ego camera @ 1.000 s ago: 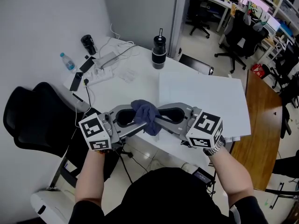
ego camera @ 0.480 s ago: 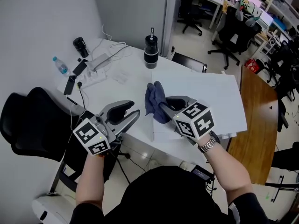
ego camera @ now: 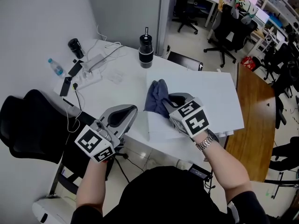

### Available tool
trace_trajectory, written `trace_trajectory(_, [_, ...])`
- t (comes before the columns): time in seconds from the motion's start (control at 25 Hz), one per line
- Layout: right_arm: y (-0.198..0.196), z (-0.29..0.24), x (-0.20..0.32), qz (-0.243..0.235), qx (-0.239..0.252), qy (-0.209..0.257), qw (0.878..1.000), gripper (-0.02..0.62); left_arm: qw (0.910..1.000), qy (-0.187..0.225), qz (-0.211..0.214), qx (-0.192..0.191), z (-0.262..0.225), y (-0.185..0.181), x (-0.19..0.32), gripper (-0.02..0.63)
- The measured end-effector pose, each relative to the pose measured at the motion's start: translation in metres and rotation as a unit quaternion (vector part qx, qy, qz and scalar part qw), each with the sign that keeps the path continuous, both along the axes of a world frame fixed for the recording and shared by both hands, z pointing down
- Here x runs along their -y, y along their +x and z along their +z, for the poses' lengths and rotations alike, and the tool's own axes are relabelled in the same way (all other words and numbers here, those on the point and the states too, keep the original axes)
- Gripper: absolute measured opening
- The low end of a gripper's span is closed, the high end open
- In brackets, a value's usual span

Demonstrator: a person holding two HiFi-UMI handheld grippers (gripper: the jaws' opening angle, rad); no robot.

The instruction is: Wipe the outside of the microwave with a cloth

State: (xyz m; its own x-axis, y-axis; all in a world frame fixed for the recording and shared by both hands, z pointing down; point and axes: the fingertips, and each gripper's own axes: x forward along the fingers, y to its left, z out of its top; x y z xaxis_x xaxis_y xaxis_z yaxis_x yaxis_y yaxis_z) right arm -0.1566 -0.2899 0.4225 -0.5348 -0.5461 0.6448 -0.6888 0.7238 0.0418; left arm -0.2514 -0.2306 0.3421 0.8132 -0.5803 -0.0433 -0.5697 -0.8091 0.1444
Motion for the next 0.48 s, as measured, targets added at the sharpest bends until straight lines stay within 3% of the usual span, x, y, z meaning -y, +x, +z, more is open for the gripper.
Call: trace_trajectory(0.48, [0.083, 0.0, 0.011, 0.042, 0.001, 0.011, 0.999, 0.052, 0.9997, 0.011, -0.011, 0.019, -0.012, 0.038, -0.013, 0.005])
